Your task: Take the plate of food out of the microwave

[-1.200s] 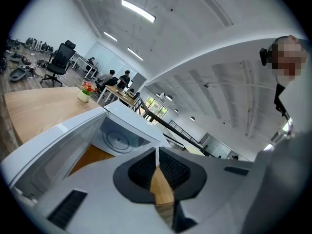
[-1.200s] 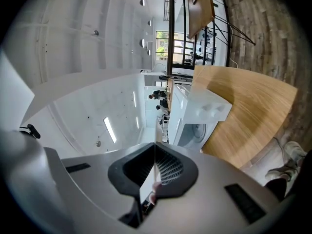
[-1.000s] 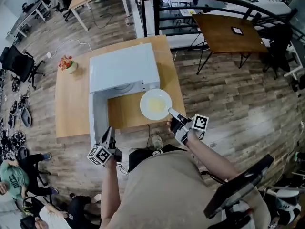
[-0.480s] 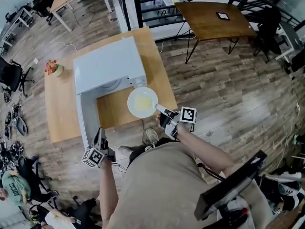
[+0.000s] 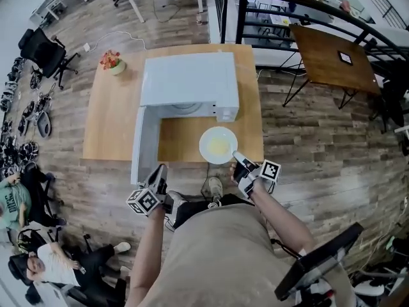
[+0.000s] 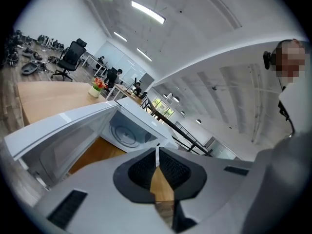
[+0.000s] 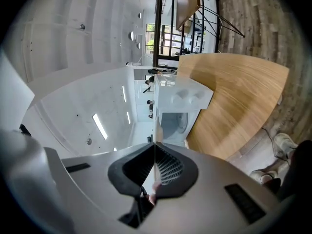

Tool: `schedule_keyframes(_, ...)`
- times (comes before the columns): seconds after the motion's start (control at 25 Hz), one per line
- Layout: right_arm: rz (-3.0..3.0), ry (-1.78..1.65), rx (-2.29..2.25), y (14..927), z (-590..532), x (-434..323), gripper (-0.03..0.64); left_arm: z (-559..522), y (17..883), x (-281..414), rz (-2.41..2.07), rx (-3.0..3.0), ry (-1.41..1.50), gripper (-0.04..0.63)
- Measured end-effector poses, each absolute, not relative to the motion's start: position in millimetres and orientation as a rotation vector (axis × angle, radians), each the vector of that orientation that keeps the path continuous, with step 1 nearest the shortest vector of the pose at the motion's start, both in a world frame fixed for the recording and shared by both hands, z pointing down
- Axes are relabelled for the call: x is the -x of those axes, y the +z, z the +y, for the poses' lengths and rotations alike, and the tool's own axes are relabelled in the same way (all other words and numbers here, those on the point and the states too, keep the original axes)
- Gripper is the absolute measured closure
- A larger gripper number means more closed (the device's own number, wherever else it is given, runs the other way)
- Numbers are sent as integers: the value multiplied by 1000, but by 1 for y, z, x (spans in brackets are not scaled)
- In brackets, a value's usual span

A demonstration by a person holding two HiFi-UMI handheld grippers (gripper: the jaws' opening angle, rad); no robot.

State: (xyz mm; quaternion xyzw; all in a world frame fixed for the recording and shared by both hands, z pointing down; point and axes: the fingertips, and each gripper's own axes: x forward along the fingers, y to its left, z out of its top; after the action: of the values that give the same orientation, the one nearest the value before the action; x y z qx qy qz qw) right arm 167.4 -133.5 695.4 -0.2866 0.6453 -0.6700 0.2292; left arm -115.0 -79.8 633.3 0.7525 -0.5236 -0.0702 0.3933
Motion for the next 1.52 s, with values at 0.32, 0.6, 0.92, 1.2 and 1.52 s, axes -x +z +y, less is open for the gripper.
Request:
schedule_keyframes(0.32,1806,-1902,806,735,-150,-140,601,-78,636,131,-1374,-1924,-140,592)
schedule_keyframes(0.6,1892,-1961,869,785,-172,-114,601,-76,645,143,-1406,-1901,-123,592)
schedule_keyframes(0.92,1943,-2051,976,859,-191,-86,601,-66,651,155,-1455,-1837,-117,592)
schedule_keyframes(1.2,1962,-2110,1045,891,-199,-56,601,-58,657,170,-1463,-1804,-96,592)
schedule_keyframes(1.52,1940,-2199,1127,924,-217,-48,601,-75,664,165,-1476,-1767,-73,592)
